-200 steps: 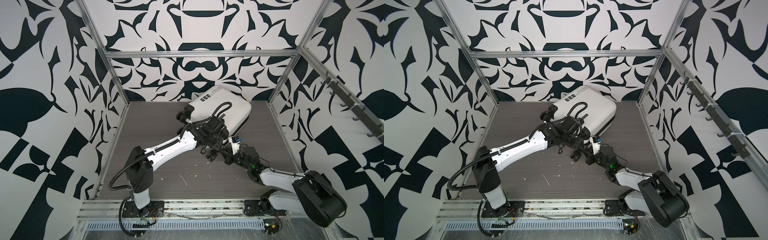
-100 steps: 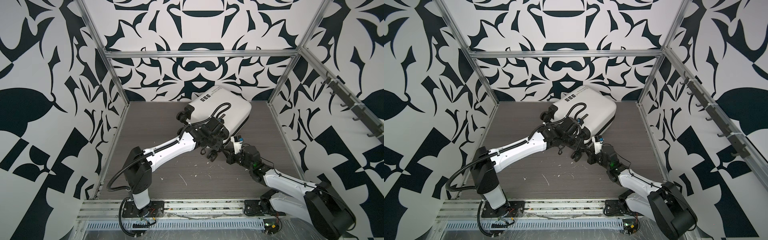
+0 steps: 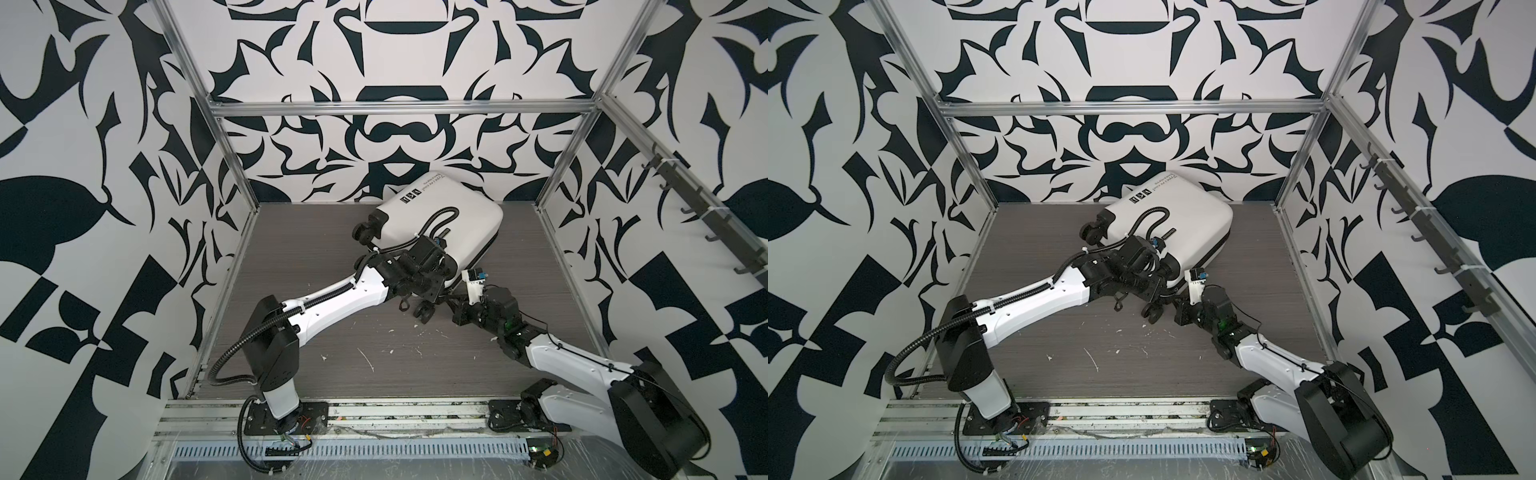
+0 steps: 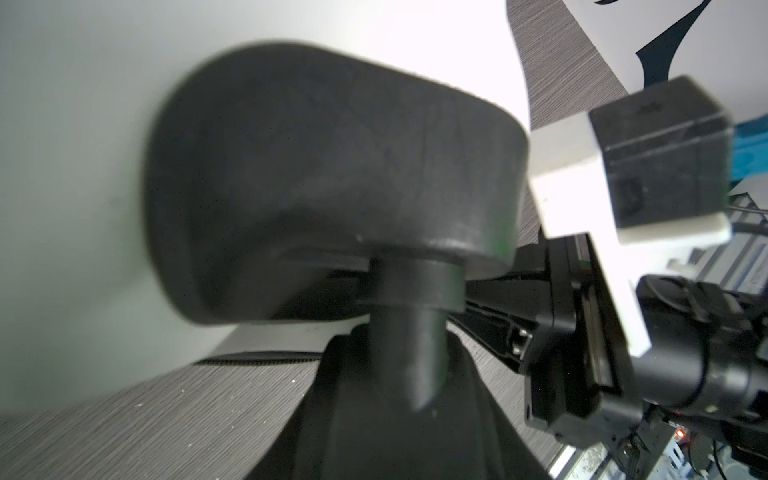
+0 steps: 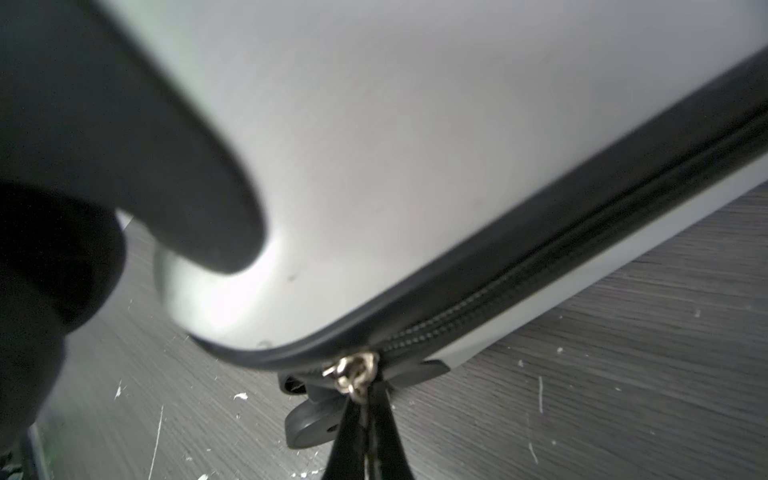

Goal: Pack the luggage
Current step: 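Pull the zipper pull along the seam away from the wheels with the right gripper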

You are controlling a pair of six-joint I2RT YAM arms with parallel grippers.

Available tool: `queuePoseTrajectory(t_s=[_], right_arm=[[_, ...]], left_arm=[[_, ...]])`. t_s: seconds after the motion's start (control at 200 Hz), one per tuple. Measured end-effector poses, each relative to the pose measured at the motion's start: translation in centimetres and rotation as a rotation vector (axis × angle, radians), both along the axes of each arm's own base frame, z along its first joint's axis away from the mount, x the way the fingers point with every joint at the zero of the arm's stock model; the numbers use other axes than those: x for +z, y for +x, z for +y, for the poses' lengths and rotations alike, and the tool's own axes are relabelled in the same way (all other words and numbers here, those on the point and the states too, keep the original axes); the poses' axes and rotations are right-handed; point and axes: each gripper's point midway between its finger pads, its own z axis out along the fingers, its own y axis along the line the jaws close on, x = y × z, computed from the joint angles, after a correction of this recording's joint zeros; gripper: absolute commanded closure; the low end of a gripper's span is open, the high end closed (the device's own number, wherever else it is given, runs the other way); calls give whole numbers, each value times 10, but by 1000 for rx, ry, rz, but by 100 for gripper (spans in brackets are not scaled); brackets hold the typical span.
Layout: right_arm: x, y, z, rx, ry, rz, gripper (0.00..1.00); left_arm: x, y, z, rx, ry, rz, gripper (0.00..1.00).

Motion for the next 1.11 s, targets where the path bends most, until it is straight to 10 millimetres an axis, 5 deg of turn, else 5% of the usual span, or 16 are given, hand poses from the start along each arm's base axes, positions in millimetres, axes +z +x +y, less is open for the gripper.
queuePoseTrajectory(t_s=[0.33, 1.105], right_arm=[[1, 9, -17, -69, -2, 0, 100], [1, 11, -19, -72, 0, 13, 100]], left_arm=[[0, -1, 2, -1, 4, 1, 100], [0, -12, 16, -12, 24, -1, 100]])
